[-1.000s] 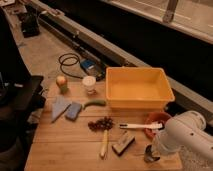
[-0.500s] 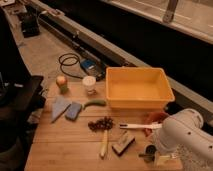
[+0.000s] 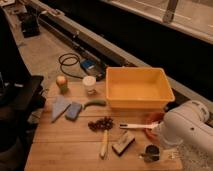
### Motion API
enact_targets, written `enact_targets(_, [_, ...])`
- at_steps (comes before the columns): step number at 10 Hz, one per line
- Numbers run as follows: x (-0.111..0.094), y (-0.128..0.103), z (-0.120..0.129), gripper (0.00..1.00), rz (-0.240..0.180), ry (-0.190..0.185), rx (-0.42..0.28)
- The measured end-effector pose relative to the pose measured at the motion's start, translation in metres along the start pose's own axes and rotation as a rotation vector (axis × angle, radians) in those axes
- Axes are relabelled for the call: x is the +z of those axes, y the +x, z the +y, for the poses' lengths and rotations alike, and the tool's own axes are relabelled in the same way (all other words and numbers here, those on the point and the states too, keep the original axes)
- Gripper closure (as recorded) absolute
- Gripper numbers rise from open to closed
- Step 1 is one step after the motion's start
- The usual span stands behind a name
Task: Place fork in metal cup
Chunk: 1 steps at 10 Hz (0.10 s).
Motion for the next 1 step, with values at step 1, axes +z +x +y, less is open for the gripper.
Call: enact_targets(1, [-0.0002, -0.0002, -0.0003, 0.32, 0.000, 0.001, 0.000])
